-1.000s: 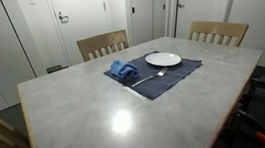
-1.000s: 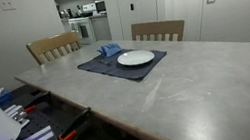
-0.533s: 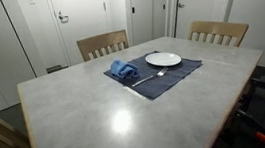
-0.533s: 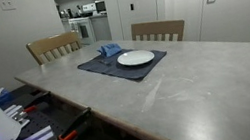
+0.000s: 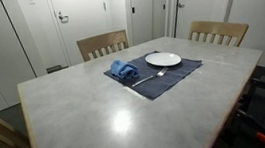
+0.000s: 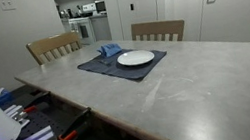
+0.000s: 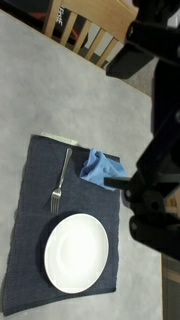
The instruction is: Take the blue towel and clean the plate
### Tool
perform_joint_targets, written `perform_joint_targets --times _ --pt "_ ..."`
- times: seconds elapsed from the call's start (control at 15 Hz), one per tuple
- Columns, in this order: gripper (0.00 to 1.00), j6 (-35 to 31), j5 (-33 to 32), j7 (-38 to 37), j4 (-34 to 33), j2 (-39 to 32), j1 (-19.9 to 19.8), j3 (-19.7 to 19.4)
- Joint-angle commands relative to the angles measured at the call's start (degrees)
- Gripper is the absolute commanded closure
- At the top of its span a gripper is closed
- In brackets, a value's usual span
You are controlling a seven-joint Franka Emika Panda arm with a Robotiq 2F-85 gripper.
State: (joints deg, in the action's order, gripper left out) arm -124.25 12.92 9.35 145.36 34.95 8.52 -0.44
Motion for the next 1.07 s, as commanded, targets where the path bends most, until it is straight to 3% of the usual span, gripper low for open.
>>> perform_joint_targets --times 0.0,0.4,1.0 --pt "0.0 -3.5 1.7 3.3 -3.5 -7.1 2.0 -0.5" --pt "0.0 -7.4 2.3 7.8 -6.4 -16.7 4.3 -0.2" --pt "0.0 -7.2 2.0 9.4 -12.7 -30.8 3.3 2.6"
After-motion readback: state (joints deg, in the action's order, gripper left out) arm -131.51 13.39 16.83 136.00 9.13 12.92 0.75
